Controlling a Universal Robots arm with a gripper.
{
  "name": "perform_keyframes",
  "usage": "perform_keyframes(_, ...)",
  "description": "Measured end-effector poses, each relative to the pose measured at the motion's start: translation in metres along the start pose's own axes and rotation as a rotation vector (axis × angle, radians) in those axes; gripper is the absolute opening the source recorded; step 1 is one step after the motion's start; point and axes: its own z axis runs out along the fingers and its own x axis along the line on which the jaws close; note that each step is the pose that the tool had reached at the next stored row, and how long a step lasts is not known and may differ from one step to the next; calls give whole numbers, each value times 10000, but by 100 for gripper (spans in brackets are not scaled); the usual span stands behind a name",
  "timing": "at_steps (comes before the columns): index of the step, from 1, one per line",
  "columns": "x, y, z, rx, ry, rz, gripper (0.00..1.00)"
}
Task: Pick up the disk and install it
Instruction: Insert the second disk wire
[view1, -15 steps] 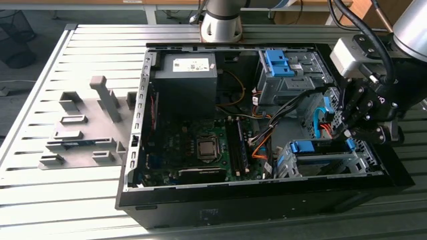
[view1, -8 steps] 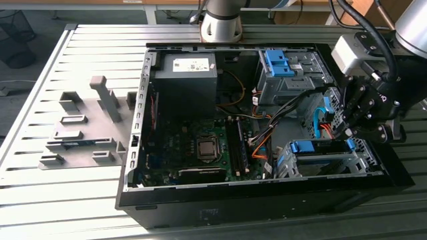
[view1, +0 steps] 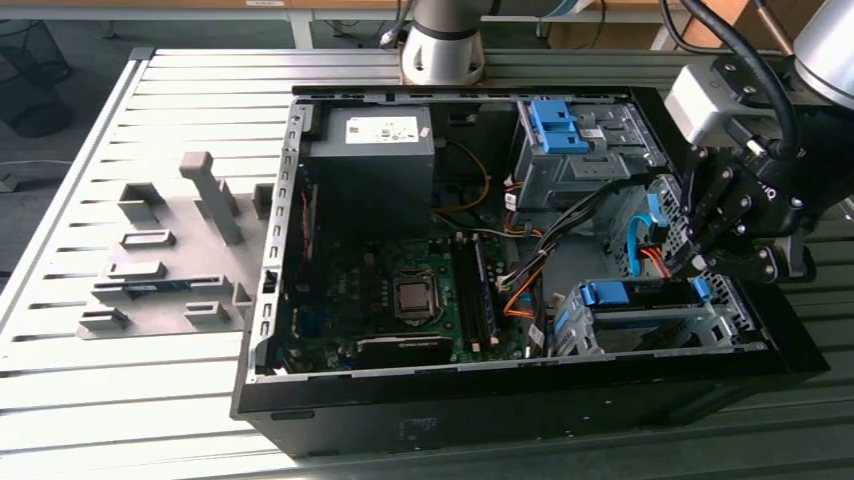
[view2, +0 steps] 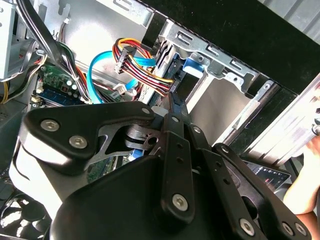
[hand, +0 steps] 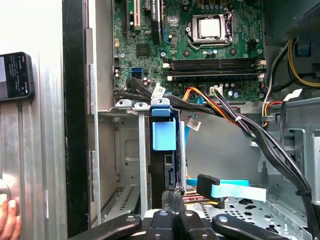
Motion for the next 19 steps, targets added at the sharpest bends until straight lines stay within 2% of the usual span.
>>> perform_keyframes(6,0,1,-3,1,10,0,11)
perform_keyframes(11,-2,3,-77,1,19,1,11)
perform_keyframes(19,-2,3,-86,1,23,0,11)
